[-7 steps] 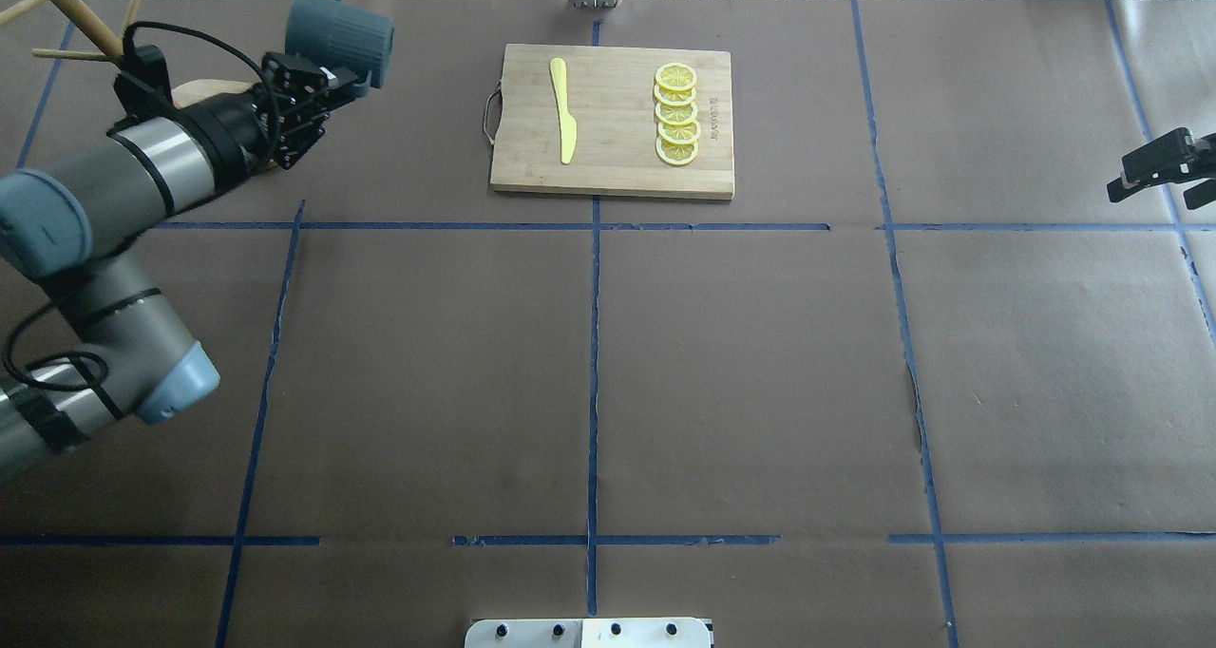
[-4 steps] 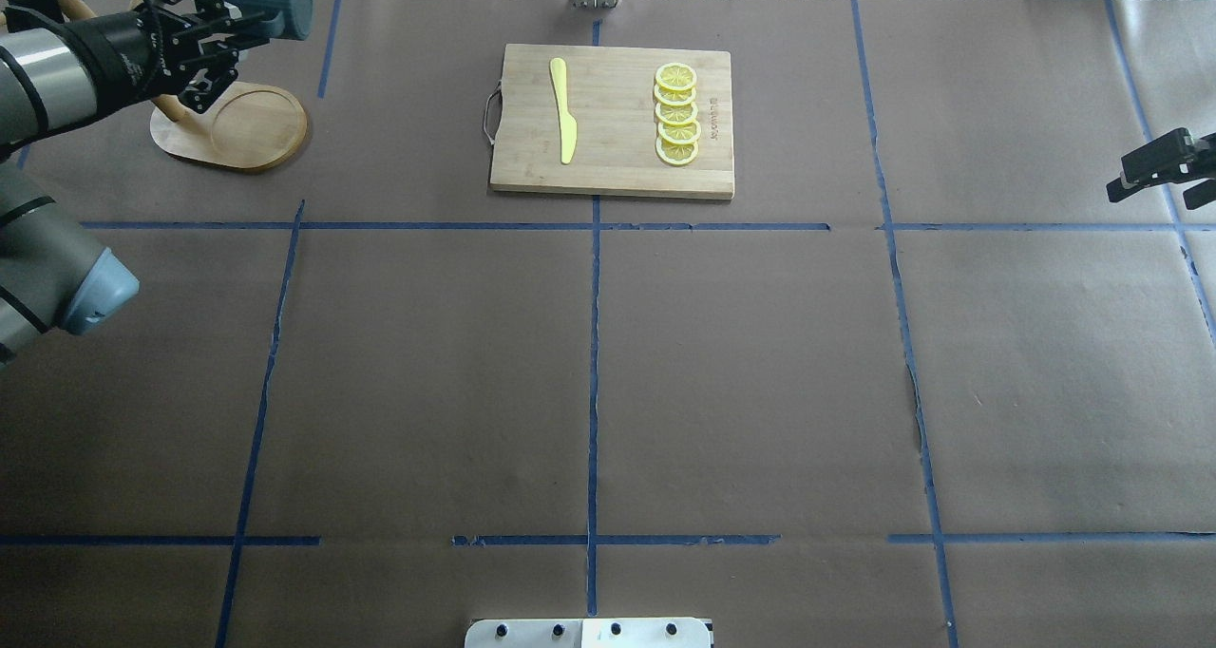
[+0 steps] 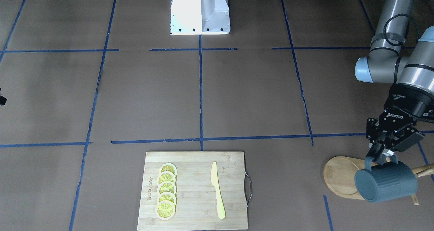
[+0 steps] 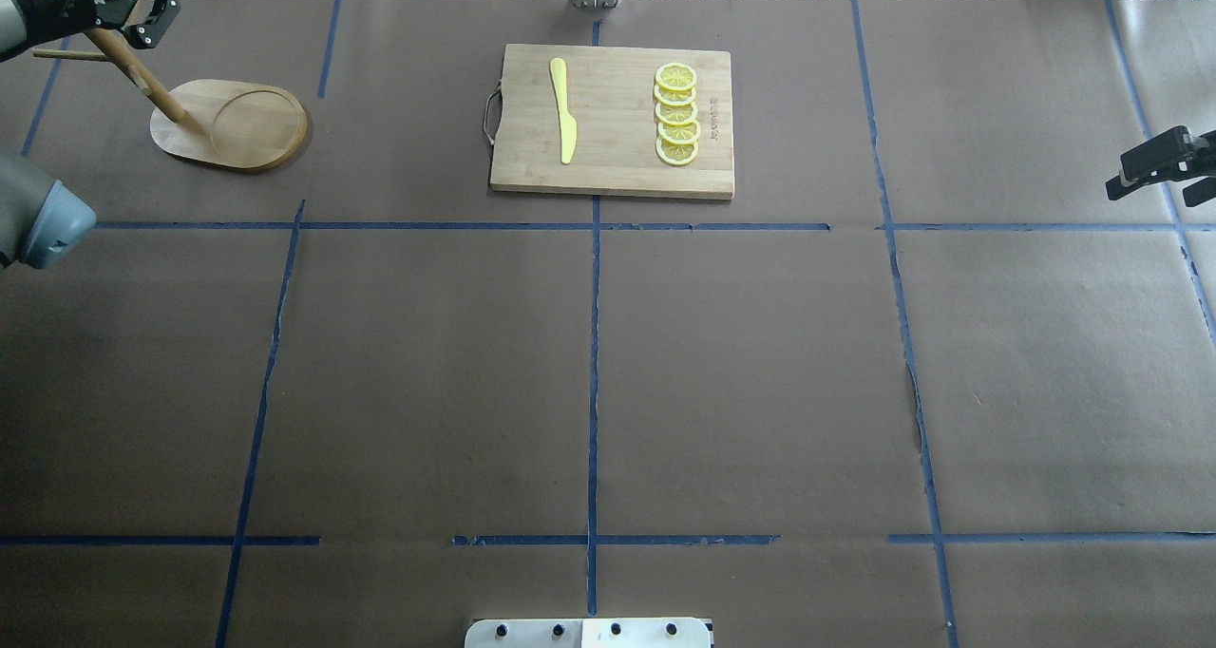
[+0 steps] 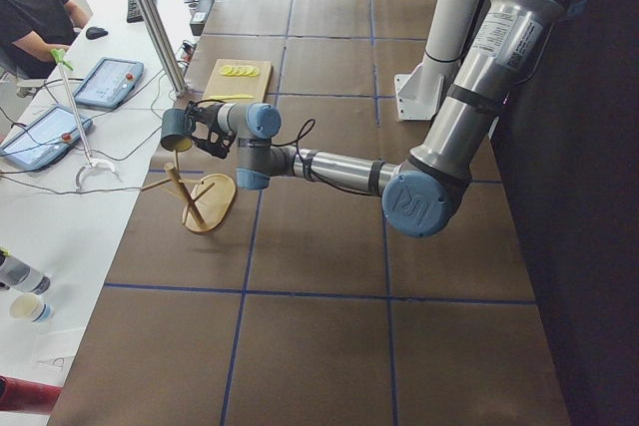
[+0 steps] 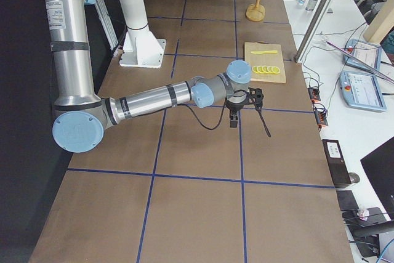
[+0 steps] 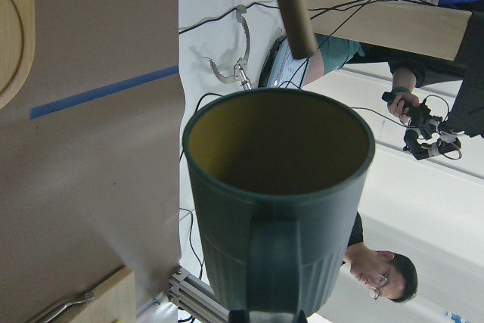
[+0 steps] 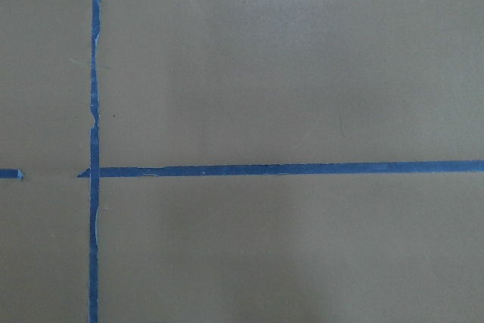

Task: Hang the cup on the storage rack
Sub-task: 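Tilt the mug and slide its handle onto a rack peg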

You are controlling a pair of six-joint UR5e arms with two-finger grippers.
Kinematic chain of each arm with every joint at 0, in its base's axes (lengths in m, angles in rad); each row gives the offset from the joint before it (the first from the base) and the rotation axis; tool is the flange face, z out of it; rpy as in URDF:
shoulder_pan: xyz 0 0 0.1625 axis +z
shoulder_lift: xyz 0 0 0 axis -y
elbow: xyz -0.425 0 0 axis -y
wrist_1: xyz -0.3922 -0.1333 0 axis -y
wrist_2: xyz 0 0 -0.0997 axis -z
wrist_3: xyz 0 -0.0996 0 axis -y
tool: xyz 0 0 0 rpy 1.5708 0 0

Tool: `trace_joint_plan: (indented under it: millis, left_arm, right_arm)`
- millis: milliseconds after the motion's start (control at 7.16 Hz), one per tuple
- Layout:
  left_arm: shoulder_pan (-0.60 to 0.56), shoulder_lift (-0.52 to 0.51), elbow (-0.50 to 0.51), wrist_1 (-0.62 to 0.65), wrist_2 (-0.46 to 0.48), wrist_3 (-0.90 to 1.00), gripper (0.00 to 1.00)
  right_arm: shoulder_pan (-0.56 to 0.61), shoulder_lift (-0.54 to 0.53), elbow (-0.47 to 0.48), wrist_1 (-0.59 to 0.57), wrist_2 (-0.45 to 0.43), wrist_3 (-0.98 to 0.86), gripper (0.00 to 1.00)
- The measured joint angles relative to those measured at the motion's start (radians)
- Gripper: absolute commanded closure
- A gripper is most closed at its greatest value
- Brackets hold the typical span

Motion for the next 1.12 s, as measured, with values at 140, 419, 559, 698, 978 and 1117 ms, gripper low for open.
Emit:
trace_joint_plan:
  millis: [140, 419, 559, 698, 978, 1117]
  left_arm:
    - [-0.008, -0.001, 0.013, -0.020, 0.000, -0.041, 1.00]
    - [-0.015, 0.004, 0.030, -0.056, 0.000, -0.126, 1.00]
    - [-0.016, 0.009, 0.054, -0.099, 0.000, -0.184, 1.00]
    - [-0.016, 0.012, 0.098, -0.168, -0.001, -0.257, 1.00]
    - [-0.016, 0.013, 0.149, -0.237, -0.001, -0.320, 1.00]
    - [-0.019, 0.014, 0.155, -0.244, -0.001, -0.331, 0.99]
  right_arm:
    - [0.000, 0.000, 0.000, 0.000, 0.000, 0.000, 0.00]
    - [0.000, 0.001, 0.000, 0.000, 0.000, 0.000, 0.00]
    - [0.000, 0.002, 0.000, 0.000, 0.000, 0.000, 0.00]
    - [0.000, 0.003, 0.000, 0.001, 0.000, 0.001, 0.00]
    - [0.000, 0.001, 0.000, 0.002, 0.000, 0.001, 0.00]
    - [0.000, 0.001, 0.000, 0.003, 0.000, 0.002, 0.00]
